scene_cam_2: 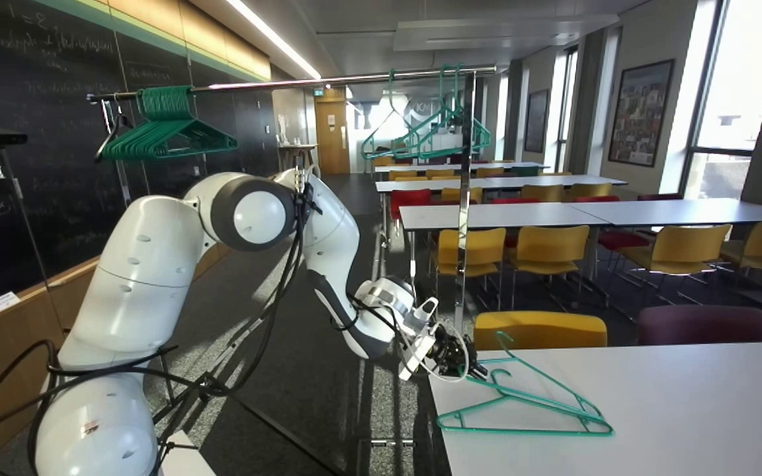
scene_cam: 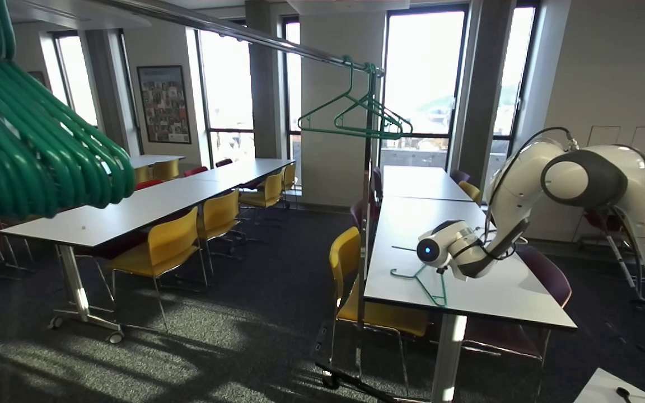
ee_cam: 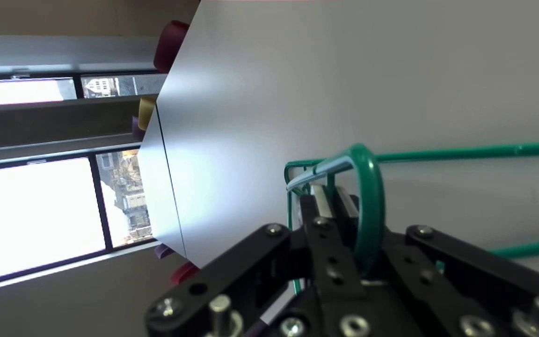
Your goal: Pick up a coat hanger from the rack and put it on the table
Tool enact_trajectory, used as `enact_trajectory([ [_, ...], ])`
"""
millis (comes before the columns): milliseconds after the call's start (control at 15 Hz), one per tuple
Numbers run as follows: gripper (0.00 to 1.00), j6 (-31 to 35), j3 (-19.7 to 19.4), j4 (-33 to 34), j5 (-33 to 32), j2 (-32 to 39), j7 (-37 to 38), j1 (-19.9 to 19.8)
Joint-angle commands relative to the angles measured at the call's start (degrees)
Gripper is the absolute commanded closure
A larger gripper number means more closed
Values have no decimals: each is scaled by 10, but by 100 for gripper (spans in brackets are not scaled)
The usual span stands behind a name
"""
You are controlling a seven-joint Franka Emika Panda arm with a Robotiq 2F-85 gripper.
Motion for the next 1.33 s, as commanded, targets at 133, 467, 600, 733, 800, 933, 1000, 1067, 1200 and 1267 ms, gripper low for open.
enact_trajectory([
  [133, 99, -76, -11, 67, -33, 78, -26, 6],
  [467, 99, -117, -7, 96, -44, 124, -43, 4],
  [600, 99, -127, -6, 106, -40, 138, -56, 4],
  [733, 99, -132, -5, 113, -40, 149, -61, 3],
  [800, 70, -132, -4, 115, -37, 152, -66, 2],
  [933, 62, -129, -1, 120, -30, 156, -74, 0],
  [1000, 53, -128, 0, 123, -28, 159, -76, -1],
  [1067, 44, -123, 2, 123, -25, 160, -81, -3],
  [1200, 31, -102, 8, 124, -16, 158, -94, -12],
  [1267, 23, -90, 15, 124, 7, 155, -110, -20],
])
